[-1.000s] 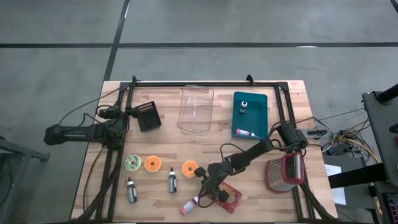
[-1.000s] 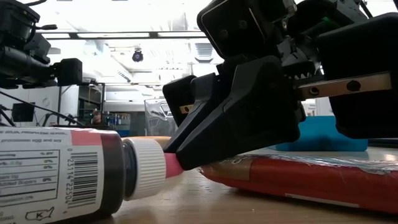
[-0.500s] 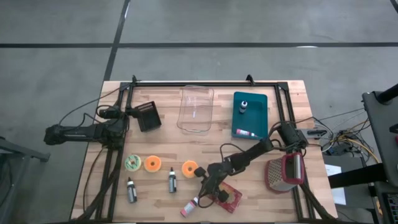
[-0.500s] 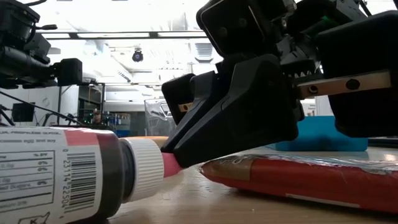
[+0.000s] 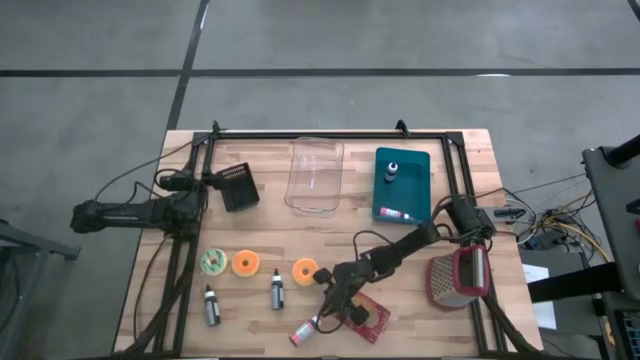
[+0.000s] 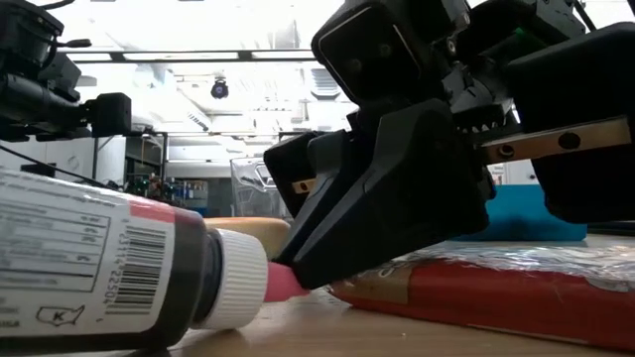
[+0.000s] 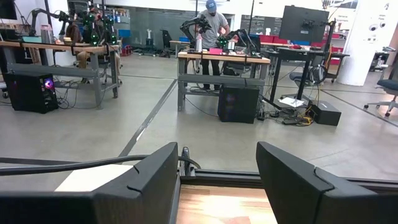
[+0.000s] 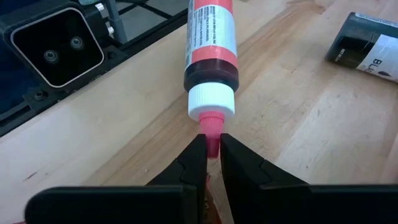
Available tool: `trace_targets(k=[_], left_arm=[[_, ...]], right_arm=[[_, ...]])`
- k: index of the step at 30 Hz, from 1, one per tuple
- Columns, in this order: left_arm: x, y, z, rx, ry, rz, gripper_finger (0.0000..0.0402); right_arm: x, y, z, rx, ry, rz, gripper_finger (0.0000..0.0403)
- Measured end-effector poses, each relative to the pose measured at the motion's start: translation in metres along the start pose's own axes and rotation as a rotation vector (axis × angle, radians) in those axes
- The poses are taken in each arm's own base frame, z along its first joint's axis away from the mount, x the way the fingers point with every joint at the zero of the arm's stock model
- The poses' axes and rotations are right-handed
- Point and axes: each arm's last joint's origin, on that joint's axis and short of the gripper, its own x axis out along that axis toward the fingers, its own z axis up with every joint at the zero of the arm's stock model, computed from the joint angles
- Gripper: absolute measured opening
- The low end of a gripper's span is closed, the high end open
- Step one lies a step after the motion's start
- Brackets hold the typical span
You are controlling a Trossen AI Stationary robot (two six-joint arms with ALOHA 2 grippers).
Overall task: Pick & Place Food Item
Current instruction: Put the pink food coloring bottle into the blue bin
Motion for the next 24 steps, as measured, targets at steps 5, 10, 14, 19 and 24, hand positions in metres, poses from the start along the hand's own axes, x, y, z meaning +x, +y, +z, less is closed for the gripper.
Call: trace_targets(k=[5,10,14,19,24], left_arm=[[0.0000,0.0000,0.0001,0.000,0.000,0.000,0.0223],[0.0000,0.0000,0.0000,0.000,0.000,0.000,0.0223],[0.0000,0.0000,0.0000,0.000,0.000,0.000,0.0223],[0.0000,0.0000,0.0000,0.000,0.000,0.000,0.0223],[0.0000,0.0000,0.0000,0.000,0.000,0.000,0.0223]], right_arm=[[0.0000,-0.0001,-0.0002,0.041,0.002,-0.003,0.0068],[0.0004,-0.0002,0.0017,0.014,-0.003,-0.001,0.0097],[0.0021,0.0016,0.0062,-0.022,-0.015,0.004,0.0104],[0.0038,0.0029,0.0086,-0.022,0.009,0.012,0.0097],[0.0044,0.0022,0.0094,-0.019,0.033,0.014,0.0086]])
